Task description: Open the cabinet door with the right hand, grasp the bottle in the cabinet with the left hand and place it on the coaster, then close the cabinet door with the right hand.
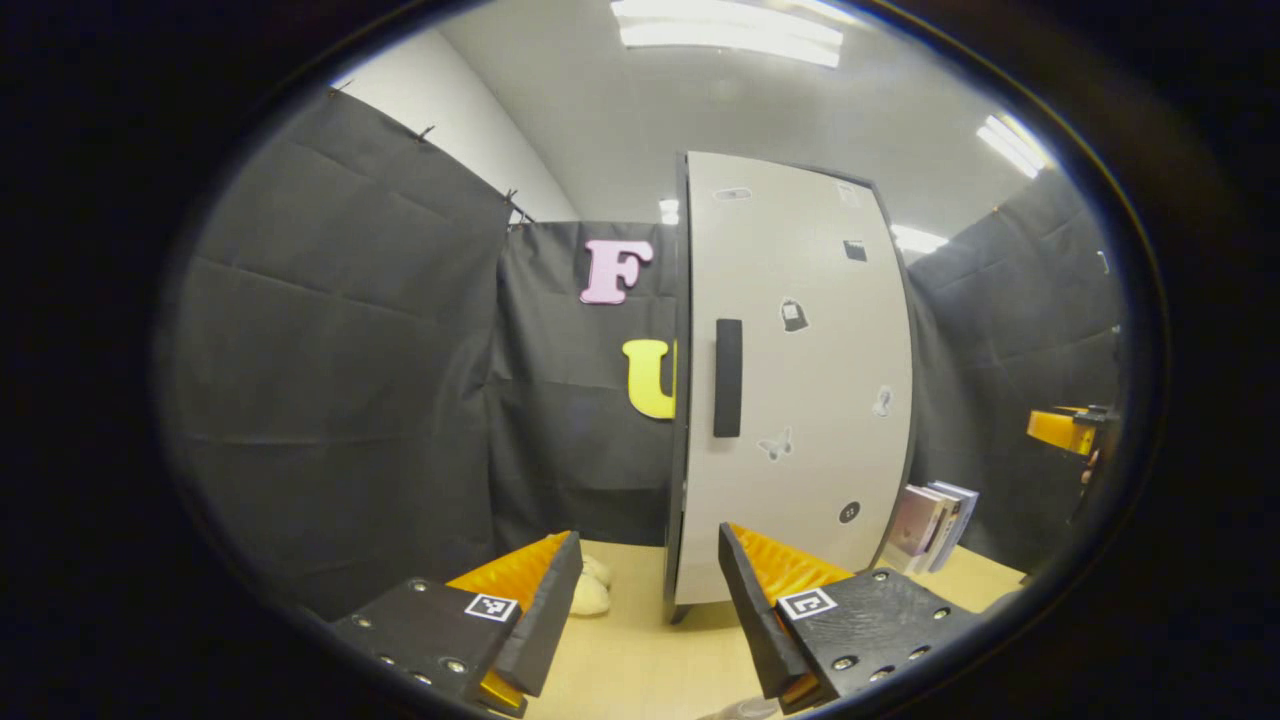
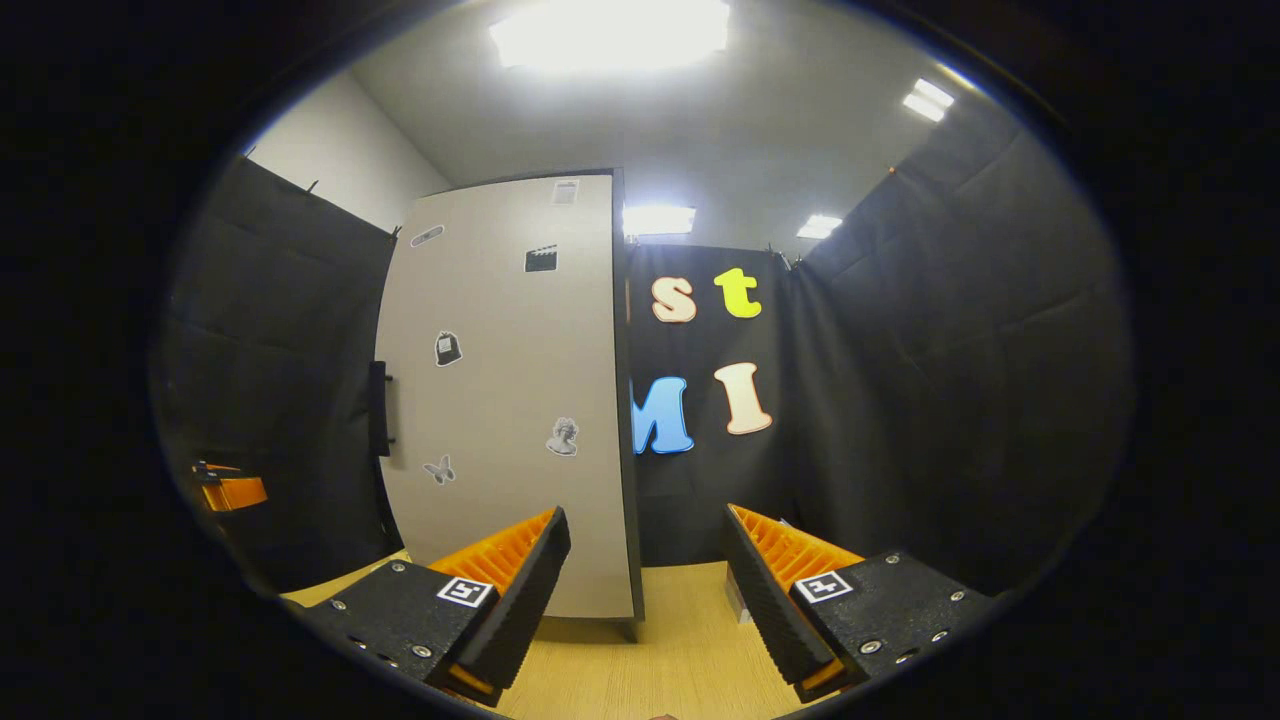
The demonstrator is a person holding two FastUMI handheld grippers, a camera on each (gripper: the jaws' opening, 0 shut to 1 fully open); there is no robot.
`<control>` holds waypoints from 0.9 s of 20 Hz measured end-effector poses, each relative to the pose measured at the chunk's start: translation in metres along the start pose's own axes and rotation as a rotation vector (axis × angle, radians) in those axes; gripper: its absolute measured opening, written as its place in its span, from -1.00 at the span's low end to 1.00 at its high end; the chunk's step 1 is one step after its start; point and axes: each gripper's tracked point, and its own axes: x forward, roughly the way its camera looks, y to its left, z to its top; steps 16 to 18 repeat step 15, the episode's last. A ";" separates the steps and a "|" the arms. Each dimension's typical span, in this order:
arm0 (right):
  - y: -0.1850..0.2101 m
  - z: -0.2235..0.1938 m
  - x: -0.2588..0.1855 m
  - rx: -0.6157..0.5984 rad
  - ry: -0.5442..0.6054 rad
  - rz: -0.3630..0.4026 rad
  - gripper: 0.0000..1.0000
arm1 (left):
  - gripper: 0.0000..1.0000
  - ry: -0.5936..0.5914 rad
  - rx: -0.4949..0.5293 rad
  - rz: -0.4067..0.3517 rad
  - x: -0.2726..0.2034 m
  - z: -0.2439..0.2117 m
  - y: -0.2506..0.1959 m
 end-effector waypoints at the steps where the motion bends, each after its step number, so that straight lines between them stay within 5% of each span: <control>1: 0.000 -0.001 0.000 -0.001 0.002 0.001 0.87 | 0.58 0.003 -0.002 0.000 0.000 -0.001 0.000; 18: 0.002 -0.001 -0.006 0.005 0.001 0.004 0.87 | 0.58 0.001 0.011 0.006 -0.010 0.002 0.005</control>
